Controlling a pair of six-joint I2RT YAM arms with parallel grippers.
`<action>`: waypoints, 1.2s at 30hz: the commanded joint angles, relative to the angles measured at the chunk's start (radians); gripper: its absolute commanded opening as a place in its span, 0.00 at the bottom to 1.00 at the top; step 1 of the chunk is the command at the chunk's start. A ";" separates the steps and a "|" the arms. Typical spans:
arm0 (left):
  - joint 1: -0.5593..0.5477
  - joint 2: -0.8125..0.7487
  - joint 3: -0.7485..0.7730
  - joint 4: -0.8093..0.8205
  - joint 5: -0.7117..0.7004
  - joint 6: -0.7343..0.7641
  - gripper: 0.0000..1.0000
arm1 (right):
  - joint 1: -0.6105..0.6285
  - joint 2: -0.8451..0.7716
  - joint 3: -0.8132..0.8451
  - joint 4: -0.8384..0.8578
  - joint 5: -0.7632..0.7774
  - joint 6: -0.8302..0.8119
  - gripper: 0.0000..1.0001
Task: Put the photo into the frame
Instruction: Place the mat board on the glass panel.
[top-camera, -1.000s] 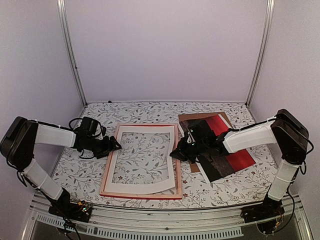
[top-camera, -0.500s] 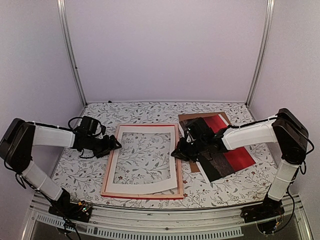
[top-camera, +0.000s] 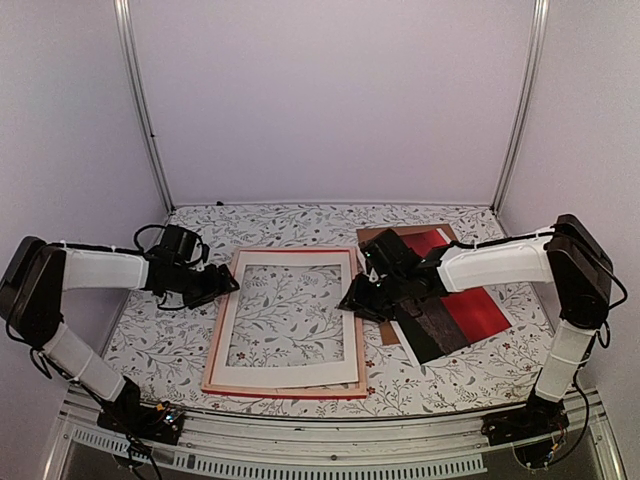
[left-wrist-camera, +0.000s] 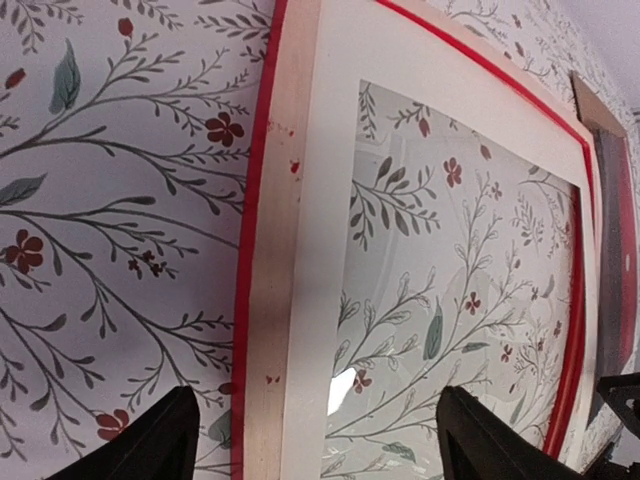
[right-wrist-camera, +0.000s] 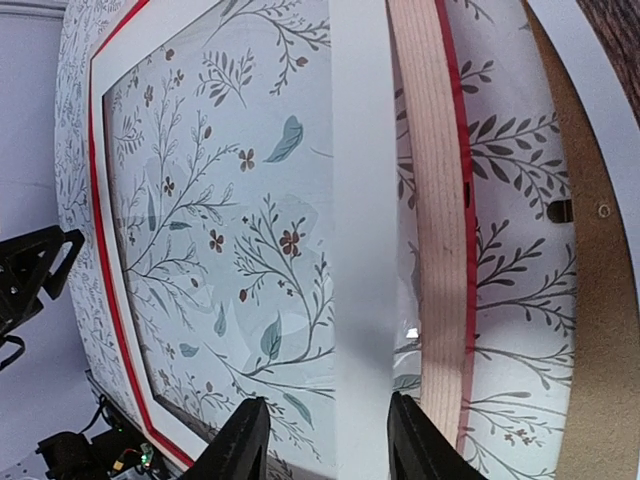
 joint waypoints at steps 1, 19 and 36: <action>-0.005 -0.020 0.066 -0.039 -0.071 0.053 0.84 | 0.007 -0.009 0.047 -0.119 0.110 -0.051 0.48; 0.005 0.137 0.280 0.025 0.027 0.134 0.85 | 0.007 -0.005 0.097 -0.151 0.182 -0.205 0.63; -0.014 0.508 0.556 0.041 0.145 0.132 0.84 | -0.078 -0.062 0.046 -0.159 0.216 -0.238 0.64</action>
